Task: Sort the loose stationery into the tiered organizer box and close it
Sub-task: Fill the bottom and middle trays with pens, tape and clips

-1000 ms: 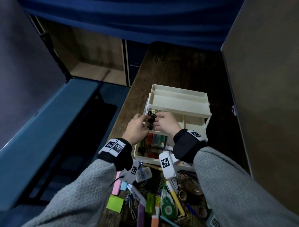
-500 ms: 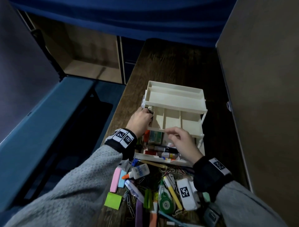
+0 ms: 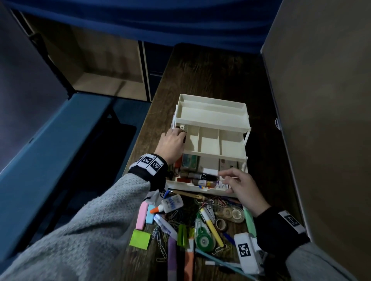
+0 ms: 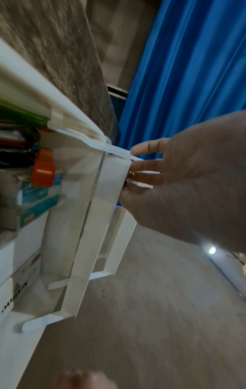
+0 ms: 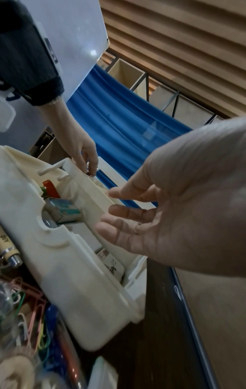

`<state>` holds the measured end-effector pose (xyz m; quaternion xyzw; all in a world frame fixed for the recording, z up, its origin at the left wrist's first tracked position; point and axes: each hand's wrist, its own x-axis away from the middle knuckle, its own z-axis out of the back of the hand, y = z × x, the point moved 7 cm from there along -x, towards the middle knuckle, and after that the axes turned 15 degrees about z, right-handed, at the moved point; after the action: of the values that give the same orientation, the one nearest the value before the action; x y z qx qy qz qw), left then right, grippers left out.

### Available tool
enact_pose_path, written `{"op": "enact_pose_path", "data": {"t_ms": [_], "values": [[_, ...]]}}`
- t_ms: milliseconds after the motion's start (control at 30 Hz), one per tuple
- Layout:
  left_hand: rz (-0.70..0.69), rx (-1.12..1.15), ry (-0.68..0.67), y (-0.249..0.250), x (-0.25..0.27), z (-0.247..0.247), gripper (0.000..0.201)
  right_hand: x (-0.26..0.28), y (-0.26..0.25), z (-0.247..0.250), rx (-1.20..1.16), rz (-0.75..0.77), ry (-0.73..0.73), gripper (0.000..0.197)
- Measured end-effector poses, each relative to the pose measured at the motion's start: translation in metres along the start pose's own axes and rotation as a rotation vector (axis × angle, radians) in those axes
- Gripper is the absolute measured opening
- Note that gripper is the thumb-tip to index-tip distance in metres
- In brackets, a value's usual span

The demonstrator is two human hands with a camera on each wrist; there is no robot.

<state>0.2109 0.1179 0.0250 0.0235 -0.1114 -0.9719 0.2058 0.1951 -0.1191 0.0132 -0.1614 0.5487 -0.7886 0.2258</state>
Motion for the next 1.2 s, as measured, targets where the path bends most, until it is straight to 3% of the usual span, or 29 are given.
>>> {"op": "enact_pose_path", "data": {"t_ms": [200, 400, 500, 600, 700, 767, 967, 1200], "values": [[0.021, -0.01, -0.044, -0.001, -0.001, 0.001, 0.038, 0.007, 0.003, -0.008, 0.002, -0.003, -0.016, 0.029], [-0.06, 0.147, 0.193, -0.01, 0.05, 0.028, 0.029, 0.021, 0.028, -0.038, 0.506, -0.016, -0.317, 0.019], [-0.175, 0.27, 0.231, -0.014, 0.1, 0.026, 0.014, 0.027, 0.029, -0.054, 0.695, 0.1, -0.354, 0.026], [-0.258, 0.25, 0.092, -0.012, 0.143, -0.004, 0.01, 0.028, 0.024, -0.085, 0.796, 0.268, -0.46, 0.037], [-0.182, 0.043, -0.14, -0.019, 0.16, -0.051, 0.022, 0.024, 0.022, -0.106, 0.986, 0.289, -0.493, 0.036], [-0.105, -0.02, -0.208, -0.026, 0.163, -0.07, 0.026, 0.023, 0.021, -0.114, 1.098, 0.284, -0.492, 0.028], [0.065, -0.025, -0.242, -0.034, 0.157, -0.095, 0.032, 0.032, 0.025, -0.113, 1.137, 0.277, -0.519, 0.02], [0.039, 0.052, -0.275, -0.041, 0.155, -0.101, 0.037, 0.058, 0.041, -0.04, 1.118, 0.148, -0.372, 0.015]]}}
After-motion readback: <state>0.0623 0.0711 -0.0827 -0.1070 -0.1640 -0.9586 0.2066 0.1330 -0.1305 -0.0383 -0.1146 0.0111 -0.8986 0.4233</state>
